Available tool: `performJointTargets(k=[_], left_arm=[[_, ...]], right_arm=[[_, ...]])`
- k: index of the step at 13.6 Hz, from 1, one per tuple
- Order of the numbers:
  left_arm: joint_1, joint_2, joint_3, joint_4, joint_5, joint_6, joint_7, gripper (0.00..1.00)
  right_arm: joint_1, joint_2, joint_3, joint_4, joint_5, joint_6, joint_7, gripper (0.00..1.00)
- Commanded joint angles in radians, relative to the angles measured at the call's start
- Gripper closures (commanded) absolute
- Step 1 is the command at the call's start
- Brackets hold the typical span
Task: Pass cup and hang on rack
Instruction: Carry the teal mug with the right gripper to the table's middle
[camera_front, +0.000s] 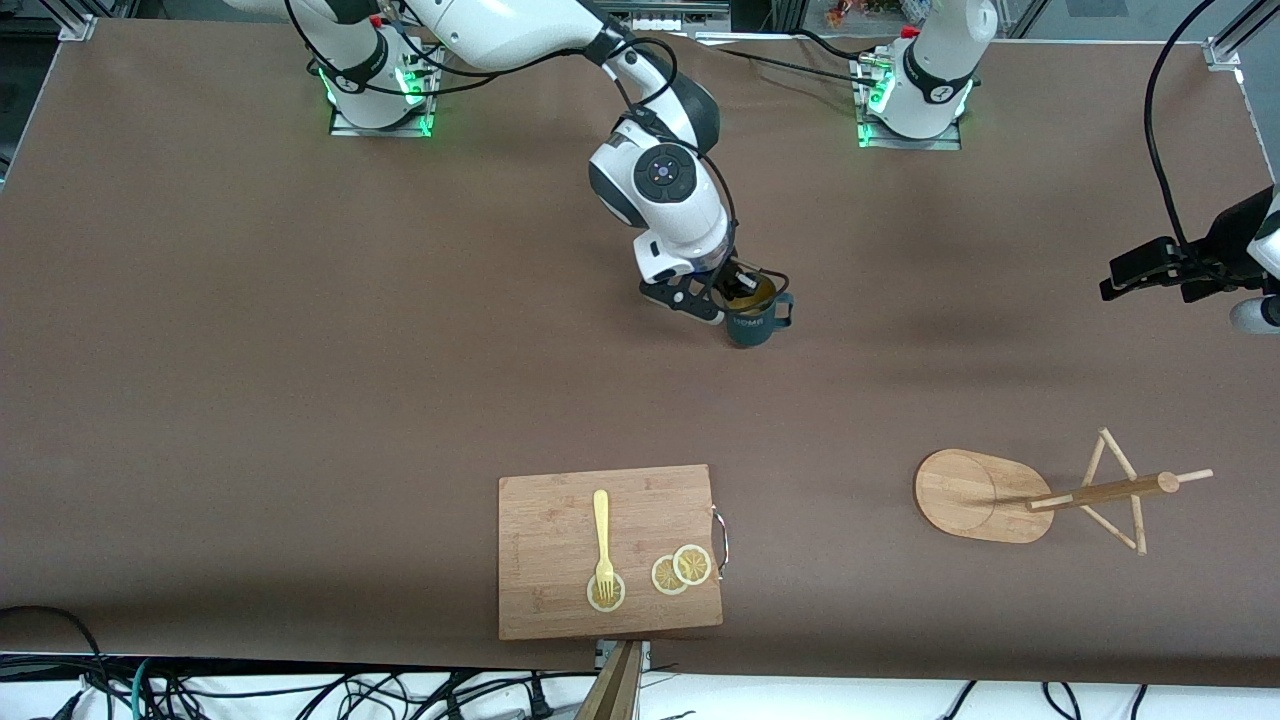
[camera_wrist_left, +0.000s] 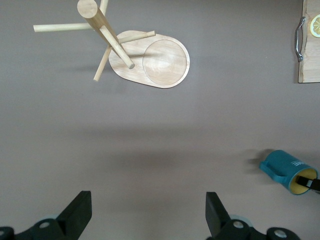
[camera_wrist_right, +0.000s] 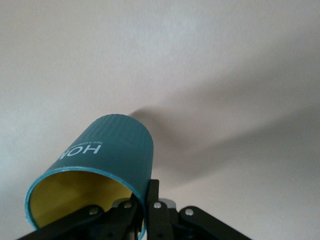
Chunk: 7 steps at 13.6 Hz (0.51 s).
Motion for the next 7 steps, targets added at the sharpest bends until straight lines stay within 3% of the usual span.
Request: performJointTargets(k=[1, 6, 7], left_arm=[[0.005, 0.003, -0.001, 0.021, -0.003, -0.032, 0.008, 0.00], [0.002, 0.005, -0.016, 0.015, -0.005, -0.089, 0.022, 0.00], [-0.004, 0.005, -0.032, 0.015, -0.014, -0.109, 0.023, 0.00]], right_arm=[[-0.008, 0.036, 0.033, 0.040, 0.009, -0.007, 0.002, 1.00], [-0.008, 0.068, 0.070, 0.040, 0.017, -0.012, 0.002, 0.98], [-0.008, 0.068, 0.072, 0.040, 0.023, -0.012, 0.002, 0.87]])
